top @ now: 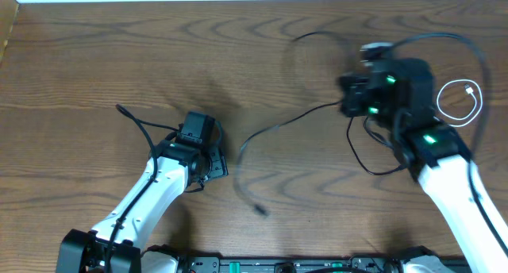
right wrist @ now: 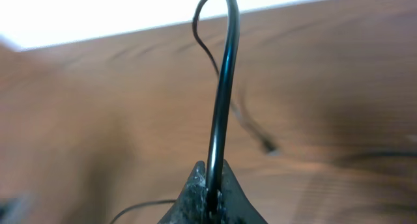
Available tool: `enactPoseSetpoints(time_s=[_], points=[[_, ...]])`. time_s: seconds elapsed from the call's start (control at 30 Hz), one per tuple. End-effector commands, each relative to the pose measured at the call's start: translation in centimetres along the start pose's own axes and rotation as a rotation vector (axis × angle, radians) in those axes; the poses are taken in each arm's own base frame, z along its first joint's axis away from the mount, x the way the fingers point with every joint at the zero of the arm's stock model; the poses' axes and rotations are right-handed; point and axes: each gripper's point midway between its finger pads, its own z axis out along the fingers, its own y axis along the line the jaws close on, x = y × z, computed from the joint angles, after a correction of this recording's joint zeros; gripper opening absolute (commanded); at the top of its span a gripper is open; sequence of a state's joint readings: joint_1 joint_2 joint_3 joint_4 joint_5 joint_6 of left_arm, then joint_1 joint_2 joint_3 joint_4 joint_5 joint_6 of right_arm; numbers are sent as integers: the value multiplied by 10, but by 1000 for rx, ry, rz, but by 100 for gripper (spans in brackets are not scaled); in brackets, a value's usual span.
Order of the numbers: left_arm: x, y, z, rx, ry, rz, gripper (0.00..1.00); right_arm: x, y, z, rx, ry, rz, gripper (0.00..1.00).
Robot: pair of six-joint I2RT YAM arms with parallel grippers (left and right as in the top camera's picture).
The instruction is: Untangle cables
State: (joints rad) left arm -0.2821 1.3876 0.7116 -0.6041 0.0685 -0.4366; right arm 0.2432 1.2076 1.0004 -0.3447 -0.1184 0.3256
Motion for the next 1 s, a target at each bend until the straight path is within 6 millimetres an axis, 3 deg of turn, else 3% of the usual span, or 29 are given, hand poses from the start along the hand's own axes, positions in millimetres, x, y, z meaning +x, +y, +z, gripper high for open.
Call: enactPoseSetpoints(time_s=[0.0, 0.1, 0.2, 0.7, 0.97], points=[[-3, 4, 0, -21, -8, 13, 70, -36, -86, -49, 479, -200, 34, 1], [-3, 4, 0, -20, -8, 13, 70, -35, -121, -82, 647, -253, 155, 1], [-3, 4, 0, -20, -9, 13, 70, -24, -134, -88, 667, -226, 233, 1], [-4, 3, 0, -19, -11, 13, 70, 22, -130, -33, 552, 29, 246, 1], [-3, 3, 0, -18, -10, 13, 70, 31, -91, -2, 273, 154, 4, 1]])
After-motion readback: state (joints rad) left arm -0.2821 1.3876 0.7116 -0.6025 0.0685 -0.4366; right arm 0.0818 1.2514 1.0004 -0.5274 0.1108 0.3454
